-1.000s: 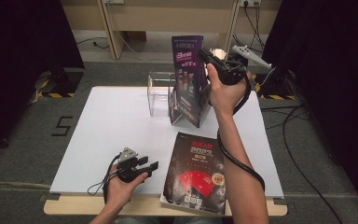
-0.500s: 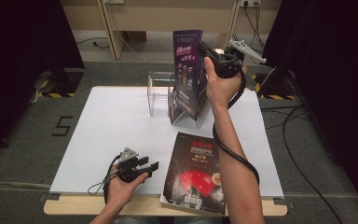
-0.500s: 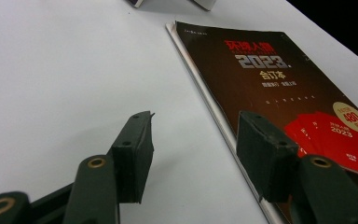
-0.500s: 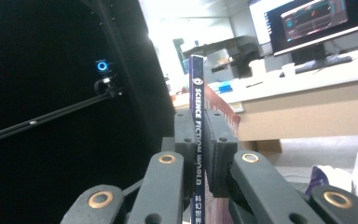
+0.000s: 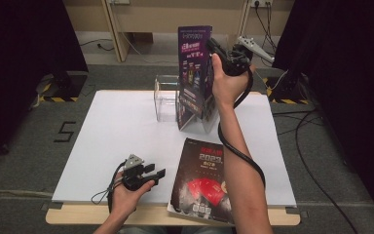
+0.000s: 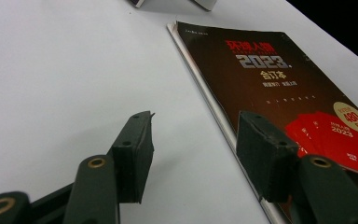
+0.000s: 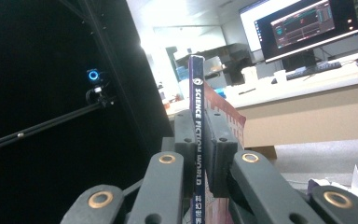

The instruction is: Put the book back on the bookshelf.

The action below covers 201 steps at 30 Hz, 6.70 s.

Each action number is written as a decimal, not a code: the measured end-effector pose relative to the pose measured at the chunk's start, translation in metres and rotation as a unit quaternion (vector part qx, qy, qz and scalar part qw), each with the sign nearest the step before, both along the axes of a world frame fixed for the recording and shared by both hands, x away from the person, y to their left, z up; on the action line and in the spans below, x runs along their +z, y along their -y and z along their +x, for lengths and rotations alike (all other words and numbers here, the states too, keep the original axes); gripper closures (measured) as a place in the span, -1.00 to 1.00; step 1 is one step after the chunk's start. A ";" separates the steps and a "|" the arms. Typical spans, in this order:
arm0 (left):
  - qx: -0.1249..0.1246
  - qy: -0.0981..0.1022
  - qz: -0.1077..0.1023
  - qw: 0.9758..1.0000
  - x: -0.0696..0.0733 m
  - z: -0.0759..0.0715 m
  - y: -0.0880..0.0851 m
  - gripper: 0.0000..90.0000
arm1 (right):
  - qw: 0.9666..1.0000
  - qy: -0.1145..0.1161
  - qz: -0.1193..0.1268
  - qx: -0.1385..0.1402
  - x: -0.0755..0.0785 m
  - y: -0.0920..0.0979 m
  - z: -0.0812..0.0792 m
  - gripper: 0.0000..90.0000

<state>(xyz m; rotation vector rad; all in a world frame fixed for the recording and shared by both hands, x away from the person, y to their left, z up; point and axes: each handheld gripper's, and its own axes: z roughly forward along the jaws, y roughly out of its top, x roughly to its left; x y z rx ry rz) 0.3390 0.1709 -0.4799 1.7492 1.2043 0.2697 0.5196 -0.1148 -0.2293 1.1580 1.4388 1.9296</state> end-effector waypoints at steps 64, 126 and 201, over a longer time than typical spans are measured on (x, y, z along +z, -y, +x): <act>-0.005 -0.005 0.004 1.000 -0.005 -0.002 -0.001 0.00 | 0.991 -0.037 -0.099 -0.077 -0.067 -0.038 0.038 0.87; -0.013 -0.004 0.003 1.000 -0.004 -0.002 0.006 0.00 | 0.975 -0.191 -0.103 -0.041 -0.082 0.020 -0.034 0.56; -0.016 -0.002 0.001 1.000 -0.005 -0.001 0.003 0.00 | 0.965 -0.163 -0.169 -0.121 -0.092 -0.044 0.026 0.87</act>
